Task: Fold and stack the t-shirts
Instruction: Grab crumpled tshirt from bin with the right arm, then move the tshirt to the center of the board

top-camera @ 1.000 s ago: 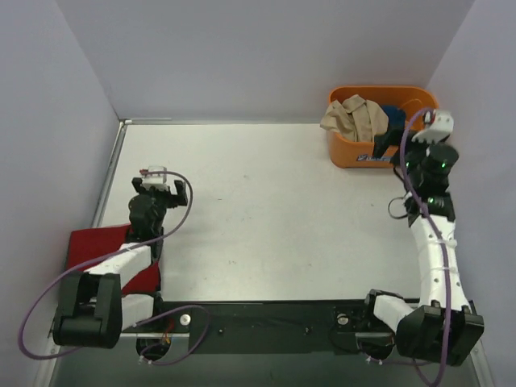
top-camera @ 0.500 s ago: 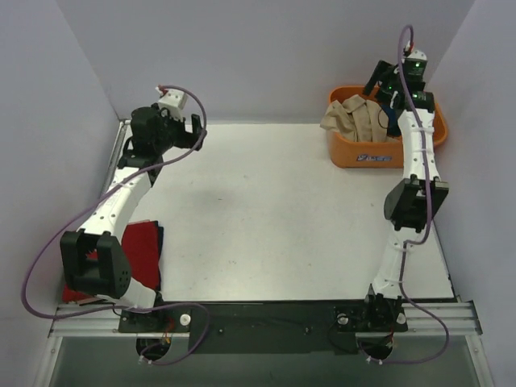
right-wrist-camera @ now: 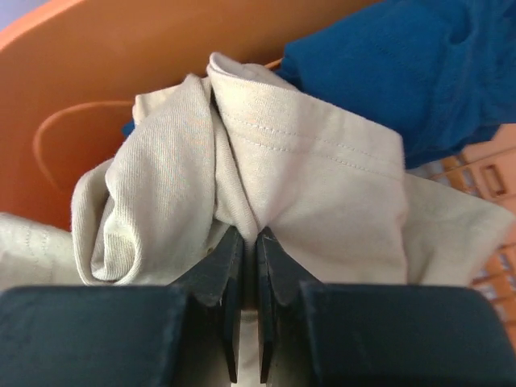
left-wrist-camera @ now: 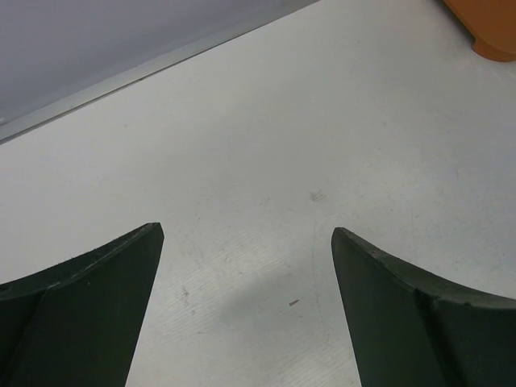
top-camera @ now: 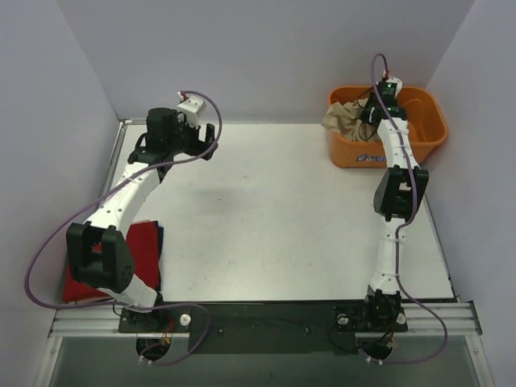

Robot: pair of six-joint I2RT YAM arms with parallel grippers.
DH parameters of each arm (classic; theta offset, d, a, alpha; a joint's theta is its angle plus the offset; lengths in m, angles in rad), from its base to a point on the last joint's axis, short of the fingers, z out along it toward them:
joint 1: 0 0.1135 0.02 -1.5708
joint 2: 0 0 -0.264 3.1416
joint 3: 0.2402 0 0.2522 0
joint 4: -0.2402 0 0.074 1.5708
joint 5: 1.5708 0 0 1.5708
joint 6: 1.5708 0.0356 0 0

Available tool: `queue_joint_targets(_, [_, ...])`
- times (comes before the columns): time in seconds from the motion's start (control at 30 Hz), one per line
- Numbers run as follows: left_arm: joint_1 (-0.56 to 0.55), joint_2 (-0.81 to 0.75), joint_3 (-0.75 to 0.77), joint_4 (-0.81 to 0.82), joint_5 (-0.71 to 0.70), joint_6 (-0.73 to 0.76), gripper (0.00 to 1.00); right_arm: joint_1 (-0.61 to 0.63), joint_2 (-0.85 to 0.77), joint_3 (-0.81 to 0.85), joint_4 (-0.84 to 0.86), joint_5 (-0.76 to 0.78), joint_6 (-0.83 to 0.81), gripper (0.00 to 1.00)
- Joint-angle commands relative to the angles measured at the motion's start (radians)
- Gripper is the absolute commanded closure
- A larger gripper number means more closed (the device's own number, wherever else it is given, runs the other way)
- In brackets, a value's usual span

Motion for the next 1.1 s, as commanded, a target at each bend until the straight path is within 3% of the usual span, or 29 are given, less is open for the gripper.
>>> queue_joint_targets(0.0, [0.003,0.006,0.066,-0.009,-0.012,0.009,0.03,0.010,-0.239,-0.079,0.121,0.124,-0.054,1.00])
queue_joint_targets(0.2, [0.018,0.004,0.077,0.003,-0.001,-0.039,0.03,0.020,-0.444,-0.148,0.194,0.135,-0.108,1.00])
queue_joint_targets(0.4, [0.038,-0.023,0.043,0.067,0.184,-0.063,0.03,0.033,-0.636,-0.191,0.361,0.046,-0.177,1.00])
queue_joint_targets(0.6, [0.039,-0.091,-0.029,0.190,0.278,-0.024,0.03,0.127,-0.750,-0.168,0.501,-0.353,-0.182,1.00])
queue_joint_targets(0.73, [0.056,-0.120,-0.072,0.266,0.275,-0.056,0.03,0.240,-0.791,-0.180,0.640,-0.677,-0.077,1.00])
queue_joint_targets(0.8, [0.075,-0.131,-0.095,0.299,0.272,-0.084,0.03,0.311,-0.802,-0.201,0.653,-0.757,-0.059,1.00])
queue_joint_targets(0.9, [0.101,-0.151,-0.119,0.347,0.277,-0.141,0.03,0.392,-0.817,-0.270,0.604,-0.767,-0.062,1.00])
queue_joint_targets(1.07, [0.165,-0.186,-0.159,0.382,0.281,-0.150,0.03,0.400,-0.814,-0.525,0.555,-0.718,0.030,1.00])
